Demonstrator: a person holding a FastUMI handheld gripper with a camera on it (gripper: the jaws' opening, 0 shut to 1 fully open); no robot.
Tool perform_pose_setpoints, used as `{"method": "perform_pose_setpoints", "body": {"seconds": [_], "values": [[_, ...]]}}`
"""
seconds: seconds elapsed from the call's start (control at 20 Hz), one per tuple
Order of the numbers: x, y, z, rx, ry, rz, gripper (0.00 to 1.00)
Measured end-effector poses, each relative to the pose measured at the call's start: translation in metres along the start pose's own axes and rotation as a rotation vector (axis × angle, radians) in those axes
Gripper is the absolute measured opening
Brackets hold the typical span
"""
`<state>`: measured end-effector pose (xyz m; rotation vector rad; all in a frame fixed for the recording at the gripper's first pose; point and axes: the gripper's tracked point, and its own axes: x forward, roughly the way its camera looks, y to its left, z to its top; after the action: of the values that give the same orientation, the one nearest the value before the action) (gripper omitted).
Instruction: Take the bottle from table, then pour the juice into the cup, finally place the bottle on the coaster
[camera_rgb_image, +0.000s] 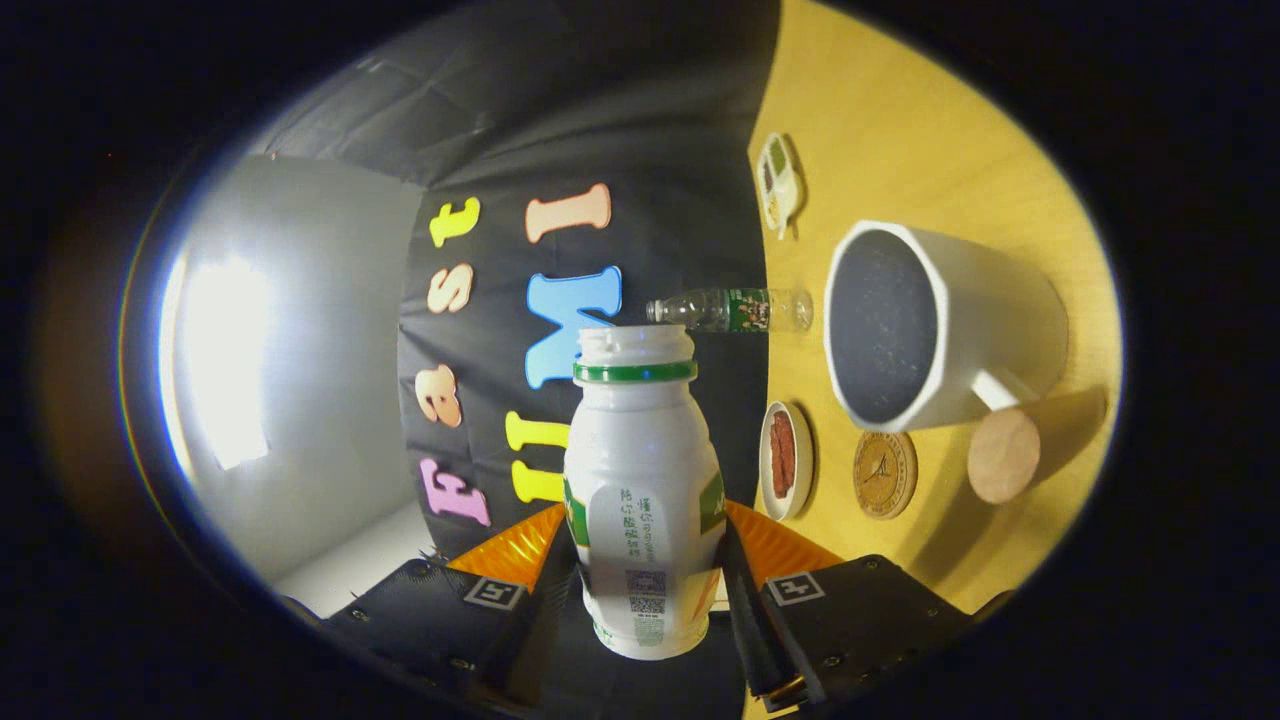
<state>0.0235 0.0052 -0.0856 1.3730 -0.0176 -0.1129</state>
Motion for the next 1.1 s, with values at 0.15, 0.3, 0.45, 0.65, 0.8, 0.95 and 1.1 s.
{"method": "perform_pose_setpoints", "body": {"seconds": [0.15,0.3,0.45,0.65,0.8,0.95,1.1], "values": [[0.009,-0.007,0.008,-0.137,0.009,-0.016,0.73],[0.005,-0.026,0.012,-0.364,0.019,-0.092,0.73],[0.001,-0.033,0.014,-0.533,0.039,-0.123,0.73],[0.001,-0.033,0.001,-0.642,0.044,-0.107,0.73],[0.005,-0.041,-0.003,-0.746,0.046,-0.123,0.73],[0.011,-0.052,-0.009,-0.856,0.063,-0.155,0.73],[0.016,-0.055,-0.01,-0.962,0.064,-0.177,0.73]]}}
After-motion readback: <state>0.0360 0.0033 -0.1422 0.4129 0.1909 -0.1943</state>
